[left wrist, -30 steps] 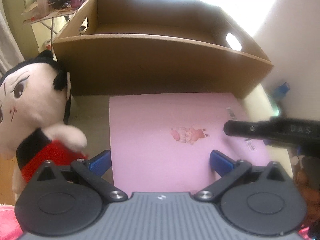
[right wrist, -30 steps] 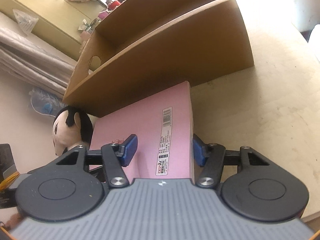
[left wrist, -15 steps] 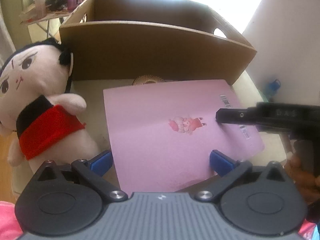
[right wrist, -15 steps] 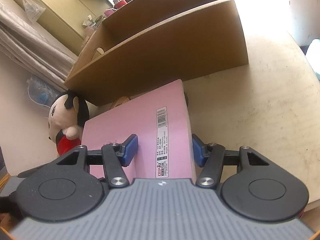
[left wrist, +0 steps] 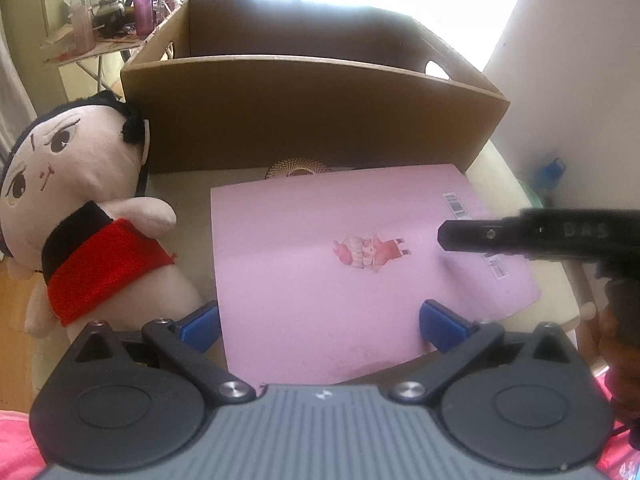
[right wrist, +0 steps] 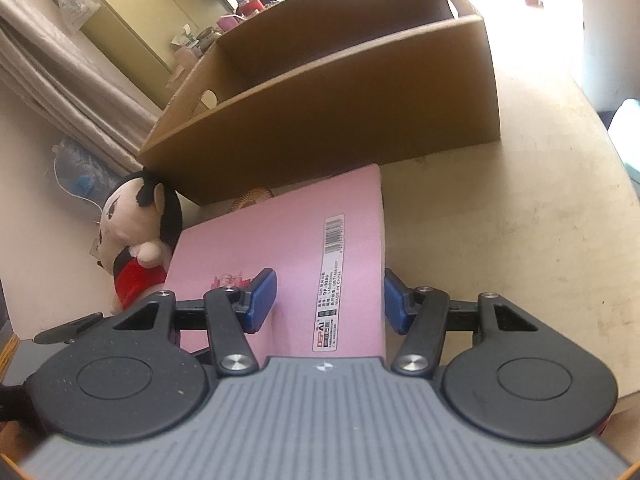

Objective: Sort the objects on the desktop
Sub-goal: 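Lift the pink booklet with the right gripper and carry it over the box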

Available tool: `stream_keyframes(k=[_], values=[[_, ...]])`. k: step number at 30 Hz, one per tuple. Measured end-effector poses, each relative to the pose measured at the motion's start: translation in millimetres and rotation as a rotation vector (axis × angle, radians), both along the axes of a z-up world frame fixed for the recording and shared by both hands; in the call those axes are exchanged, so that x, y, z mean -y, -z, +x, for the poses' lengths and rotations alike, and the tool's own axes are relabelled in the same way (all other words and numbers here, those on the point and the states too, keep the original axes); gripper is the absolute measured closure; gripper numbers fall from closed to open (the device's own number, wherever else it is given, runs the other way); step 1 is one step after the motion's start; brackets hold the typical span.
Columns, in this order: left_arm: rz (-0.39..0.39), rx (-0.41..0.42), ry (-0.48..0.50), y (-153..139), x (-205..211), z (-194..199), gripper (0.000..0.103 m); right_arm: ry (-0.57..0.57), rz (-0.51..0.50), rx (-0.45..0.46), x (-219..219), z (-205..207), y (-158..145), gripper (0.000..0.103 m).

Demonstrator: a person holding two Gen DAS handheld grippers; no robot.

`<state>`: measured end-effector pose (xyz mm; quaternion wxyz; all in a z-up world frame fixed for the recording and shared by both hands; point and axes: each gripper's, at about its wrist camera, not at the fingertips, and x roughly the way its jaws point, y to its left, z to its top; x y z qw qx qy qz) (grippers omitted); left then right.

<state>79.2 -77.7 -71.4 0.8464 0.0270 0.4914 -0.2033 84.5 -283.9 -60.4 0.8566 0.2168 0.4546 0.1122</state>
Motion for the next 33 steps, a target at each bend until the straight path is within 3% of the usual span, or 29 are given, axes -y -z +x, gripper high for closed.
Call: stream_keyframes(k=[16,33], values=[[-0.032,0.074,-0.009,-45.0,-11.2,-20.3,0.000,-0.007,-0.027,0.080,-2.2,-11.6,-42.3,0.048],[-0.072,0.202,-0.039,-105.2,0.4,23.2,0.000,-0.014,0.003,0.267,8.1,19.2,-117.3,0.048]])
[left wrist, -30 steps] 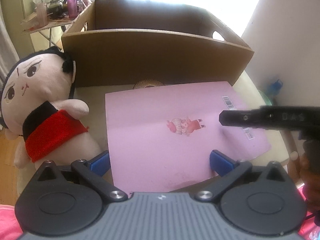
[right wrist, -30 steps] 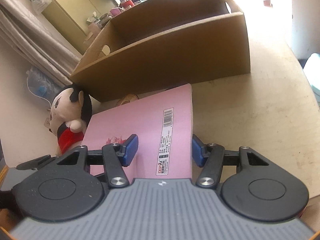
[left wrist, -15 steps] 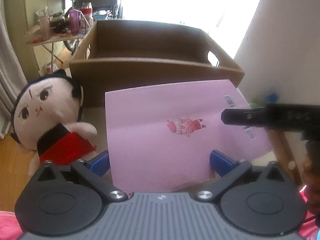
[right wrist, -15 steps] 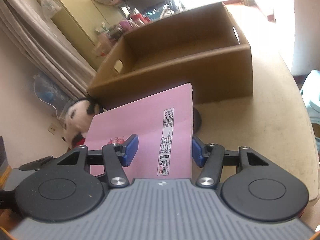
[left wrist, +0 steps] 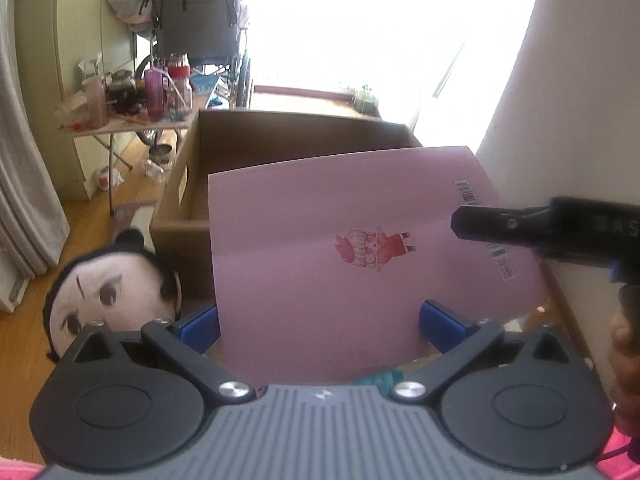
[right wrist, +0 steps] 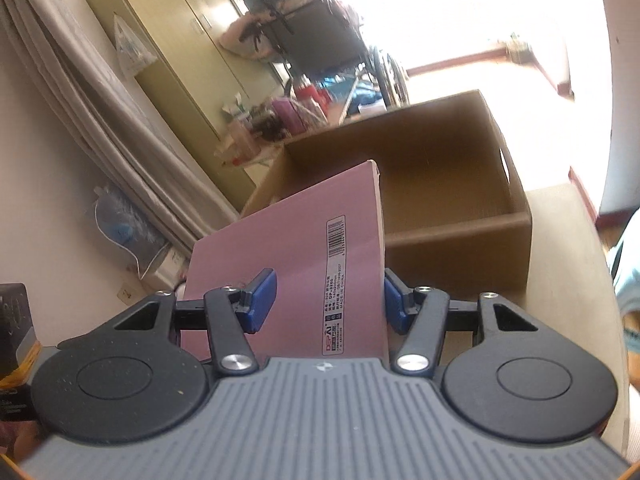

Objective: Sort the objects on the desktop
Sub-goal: 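Lift the pink booklet with the right gripper and carry it over the box, then lower the pink booklet into the box and stand it against the box wall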

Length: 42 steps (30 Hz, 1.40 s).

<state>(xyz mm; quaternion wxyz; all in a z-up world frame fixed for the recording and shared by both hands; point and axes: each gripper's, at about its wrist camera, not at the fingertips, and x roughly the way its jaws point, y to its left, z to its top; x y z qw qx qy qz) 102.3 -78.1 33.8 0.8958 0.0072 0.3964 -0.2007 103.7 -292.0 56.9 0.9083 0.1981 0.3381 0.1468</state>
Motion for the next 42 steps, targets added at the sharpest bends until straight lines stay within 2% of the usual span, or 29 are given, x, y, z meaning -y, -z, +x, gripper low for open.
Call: stream_keyframes(k=[8,17,25,31,33,36,40,42], values=[[0.009,0.033,0.005,-13.9,16.4,51.3,0.000,0.000,0.000,0.048,11.9,46.0,-19.8,0.048],[0.026,0.025,0.038,-7.4,45.8,137.3,0.000,0.026,-0.003,0.007,26.9,130.5,-9.9,0.048],[0.066,-0.087,0.072,35.9,76.1,196.1,0.000,0.036,-0.061,-0.127,39.6,202.3,35.3,0.048],[0.048,-0.233,0.106,77.5,84.7,223.7,0.000,0.024,-0.173,-0.221,32.6,226.3,73.4,0.046],[0.040,-0.272,0.120,87.1,86.1,233.6,0.000,0.028,-0.205,-0.251,32.4,232.2,82.1,0.044],[0.062,-0.299,0.128,96.9,87.9,241.9,0.000,0.044,-0.239,-0.294,32.3,236.9,90.1,0.034],[0.087,-0.301,0.135,96.9,89.8,239.9,0.000,0.049,-0.275,-0.260,29.8,232.9,85.7,0.021],[0.075,-0.313,0.130,95.2,87.3,241.8,0.000,0.053,-0.308,-0.223,26.2,227.2,79.1,0.020]])
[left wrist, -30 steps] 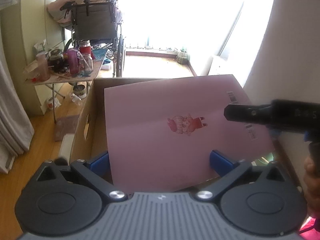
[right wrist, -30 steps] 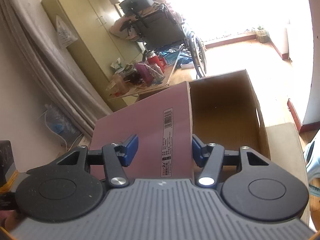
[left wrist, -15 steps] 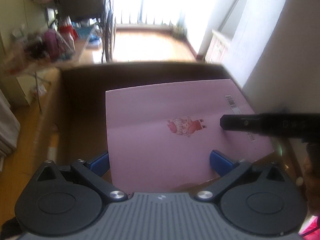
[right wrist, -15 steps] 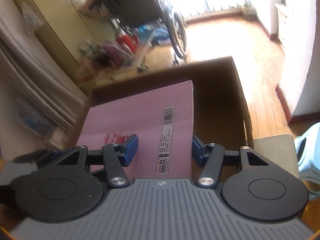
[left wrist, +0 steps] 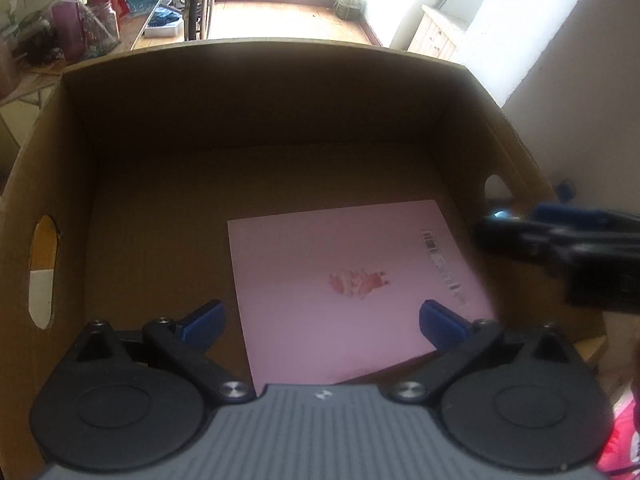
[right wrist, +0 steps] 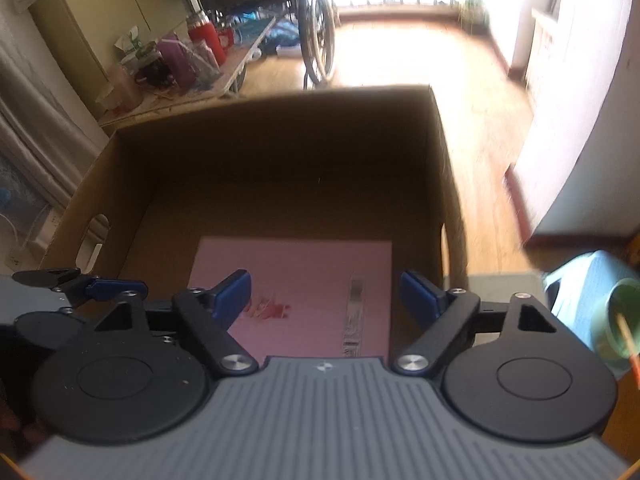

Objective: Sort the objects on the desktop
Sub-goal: 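Lower the pink booklet into the box and stand it against the box wall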

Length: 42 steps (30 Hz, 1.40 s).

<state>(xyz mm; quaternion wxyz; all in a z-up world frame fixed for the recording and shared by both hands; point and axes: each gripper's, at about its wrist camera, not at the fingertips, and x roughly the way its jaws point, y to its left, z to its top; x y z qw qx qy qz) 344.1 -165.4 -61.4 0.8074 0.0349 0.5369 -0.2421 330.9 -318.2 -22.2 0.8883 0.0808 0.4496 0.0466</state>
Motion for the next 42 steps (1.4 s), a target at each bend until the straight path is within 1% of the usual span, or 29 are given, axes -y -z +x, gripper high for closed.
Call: stream_keyframes(k=[2,5,7,8,9,11,13,14,16,17,18,21,25,30,35,42], values=[[-0.006,-0.008,-0.010,-1.3,-5.5,1.2,0.000,-0.012,-0.004,0.027,-1.0,-3.6,-8.4,0.020],[-0.015,-0.035,-0.032,-2.9,-16.7,5.8,0.000,-0.062,0.031,0.045,1.5,-8.1,-22.2,0.021],[-0.011,-0.059,-0.062,-1.6,-24.9,10.3,0.000,-0.101,0.049,0.028,1.5,-7.8,-27.7,0.022],[-0.006,-0.073,-0.077,-0.6,-29.4,10.9,0.000,-0.113,0.057,0.005,2.0,-7.5,-27.9,0.023],[0.001,-0.089,-0.086,1.3,-31.7,14.6,0.000,-0.120,0.070,-0.031,2.8,-6.7,-26.3,0.024],[0.012,-0.140,-0.092,7.5,-33.1,22.6,0.000,-0.152,0.132,-0.138,4.3,-2.0,-19.2,0.037],[0.016,-0.192,-0.086,14.8,-33.4,27.5,0.000,-0.169,0.219,-0.269,5.9,6.3,-7.0,0.042],[0.020,-0.218,-0.078,18.8,-32.2,29.8,0.000,-0.175,0.243,-0.317,5.1,10.9,-1.6,0.045],[0.012,-0.261,-0.063,22.1,-29.8,33.4,0.000,-0.190,0.252,-0.398,0.2,19.9,8.4,0.046],[0.005,-0.269,-0.055,22.6,-28.6,34.5,0.000,-0.202,0.252,-0.431,-3.5,23.8,12.5,0.046],[0.012,-0.284,-0.047,24.2,-26.6,35.7,0.000,-0.214,0.256,-0.465,-7.2,28.6,17.3,0.046],[0.024,-0.365,-0.031,31.5,-23.0,41.2,0.000,-0.225,0.249,-0.561,-16.9,43.0,32.5,0.046],[0.034,-0.454,-0.021,40.6,-21.2,48.4,0.000,-0.254,0.205,-0.636,-28.1,59.4,45.7,0.046],[0.035,-0.528,-0.026,52.1,-23.0,57.4,0.000,-0.273,0.169,-0.716,-35.5,72.7,60.3,0.046],[0.005,-0.537,-0.013,49.5,-22.9,58.5,0.000,-0.275,0.153,-0.759,-35.6,81.3,67.7,0.046],[-0.027,-0.540,0.011,44.4,-16.7,54.9,0.000,-0.228,0.199,-0.765,-22.8,96.8,65.4,0.046]])
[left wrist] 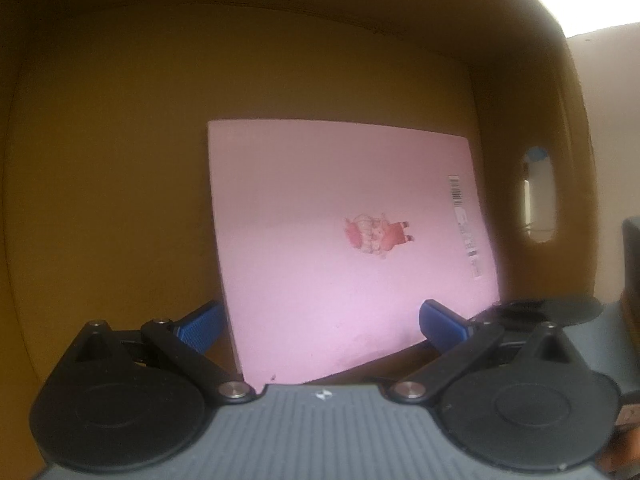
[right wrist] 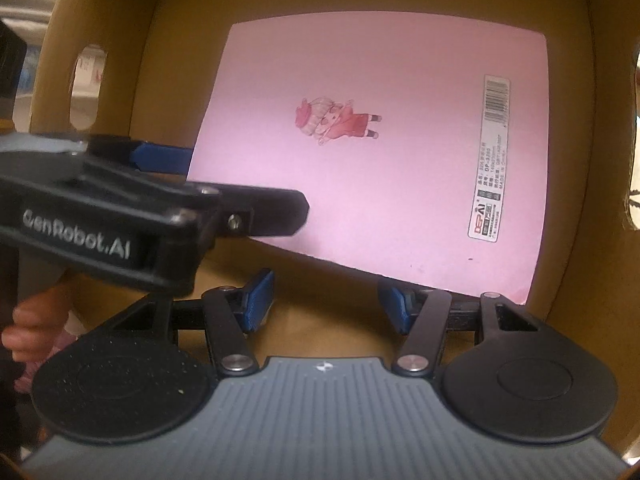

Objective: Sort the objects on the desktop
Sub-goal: 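Lower the pink booklet into the box and stand it against the box wall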

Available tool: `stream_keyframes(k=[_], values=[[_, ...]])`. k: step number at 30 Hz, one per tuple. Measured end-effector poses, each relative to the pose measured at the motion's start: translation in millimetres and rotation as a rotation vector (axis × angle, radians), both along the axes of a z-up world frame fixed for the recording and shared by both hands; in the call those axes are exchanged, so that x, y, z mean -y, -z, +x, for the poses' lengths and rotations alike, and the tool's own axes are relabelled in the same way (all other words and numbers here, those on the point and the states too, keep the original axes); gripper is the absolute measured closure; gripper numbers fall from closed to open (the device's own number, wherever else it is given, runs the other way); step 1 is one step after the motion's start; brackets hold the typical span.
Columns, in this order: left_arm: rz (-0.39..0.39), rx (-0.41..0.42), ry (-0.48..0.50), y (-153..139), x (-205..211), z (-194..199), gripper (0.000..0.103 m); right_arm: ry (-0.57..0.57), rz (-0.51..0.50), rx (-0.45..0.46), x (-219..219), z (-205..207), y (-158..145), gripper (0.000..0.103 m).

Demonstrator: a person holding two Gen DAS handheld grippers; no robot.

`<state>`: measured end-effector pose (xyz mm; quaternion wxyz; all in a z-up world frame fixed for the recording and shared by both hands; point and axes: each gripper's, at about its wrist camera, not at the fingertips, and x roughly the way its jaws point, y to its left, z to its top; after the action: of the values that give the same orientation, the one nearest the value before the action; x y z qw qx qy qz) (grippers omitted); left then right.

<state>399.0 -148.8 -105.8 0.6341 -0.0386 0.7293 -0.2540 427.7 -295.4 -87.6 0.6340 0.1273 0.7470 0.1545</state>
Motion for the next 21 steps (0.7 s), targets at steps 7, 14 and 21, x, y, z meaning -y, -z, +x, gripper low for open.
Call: stream_keyframes(k=[7,14,21], values=[[-0.046,0.014,0.003,-8.5,6.2,-0.7,0.000,0.054,0.008,0.043,19.1,14.5,-17.5,0.047],[-0.112,0.067,-0.029,-19.3,10.3,-0.1,0.000,0.100,0.004,0.084,39.6,32.9,-35.1,0.047],[-0.133,0.115,-0.070,-31.9,7.0,2.1,0.000,0.129,0.011,0.130,52.8,56.8,-56.6,0.047]])
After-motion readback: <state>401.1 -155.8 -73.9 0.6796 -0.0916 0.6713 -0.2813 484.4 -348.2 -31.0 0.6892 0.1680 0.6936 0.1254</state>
